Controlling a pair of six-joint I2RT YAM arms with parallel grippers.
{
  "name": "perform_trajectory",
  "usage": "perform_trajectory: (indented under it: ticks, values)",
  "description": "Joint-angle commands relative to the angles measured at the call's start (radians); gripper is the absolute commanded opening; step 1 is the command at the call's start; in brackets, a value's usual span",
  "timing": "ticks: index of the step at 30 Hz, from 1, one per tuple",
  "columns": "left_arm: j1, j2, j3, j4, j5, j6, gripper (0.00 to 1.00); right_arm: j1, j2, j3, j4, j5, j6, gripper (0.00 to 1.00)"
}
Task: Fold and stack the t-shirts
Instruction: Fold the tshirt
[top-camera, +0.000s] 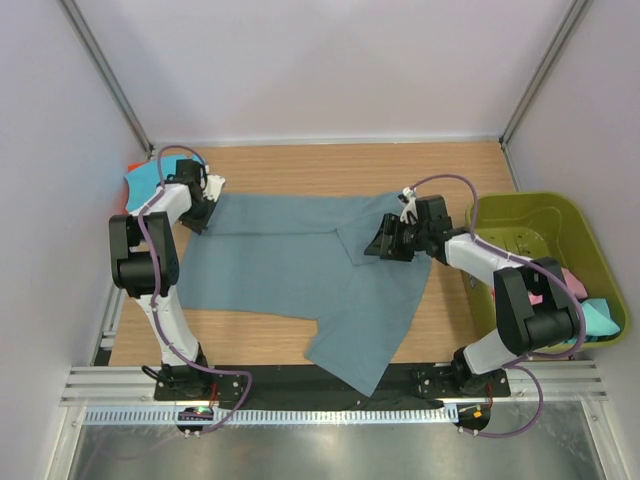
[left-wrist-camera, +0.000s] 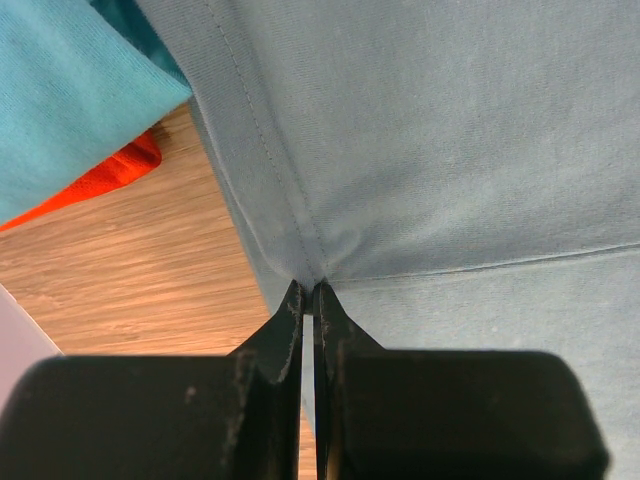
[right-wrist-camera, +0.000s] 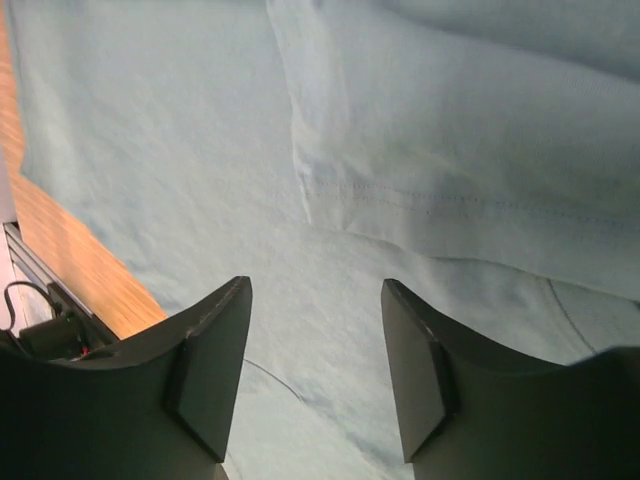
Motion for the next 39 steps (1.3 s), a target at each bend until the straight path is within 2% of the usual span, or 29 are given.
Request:
perform_trajectory:
  ticks: [1,13,16,20,26,31,39]
  values:
    - [0.012,-0.033,0.024,0.009,-0.012,-0.007,0.00,-0.016,-0.013,0.098,0.041,0.031,0.019,0.62]
    - [0.012,-0.024,0.028,0.006,-0.006,-0.011,0.00,-0.146,0.157,0.294,0.032,0.122,-0.161,0.61]
    - [0.012,-0.024,0.034,0.001,-0.009,-0.005,0.00,-0.156,0.215,0.340,0.000,0.139,-0.206,0.61]
    - [0.012,-0.022,0.048,-0.005,-0.001,-0.011,0.00,-0.163,0.206,0.366,-0.075,0.194,-0.238,0.60]
    - [0.012,-0.017,0.062,-0.009,0.002,-0.013,0.00,-0.197,0.100,0.325,-0.179,0.206,-0.260,0.59]
    - [0.012,-0.023,0.065,-0.011,0.003,-0.010,0.00,-0.206,0.011,0.201,-0.224,0.209,-0.263,0.55]
    - [0.012,-0.024,0.062,-0.016,0.006,-0.003,0.00,-0.212,-0.018,0.092,-0.244,0.220,-0.272,0.50]
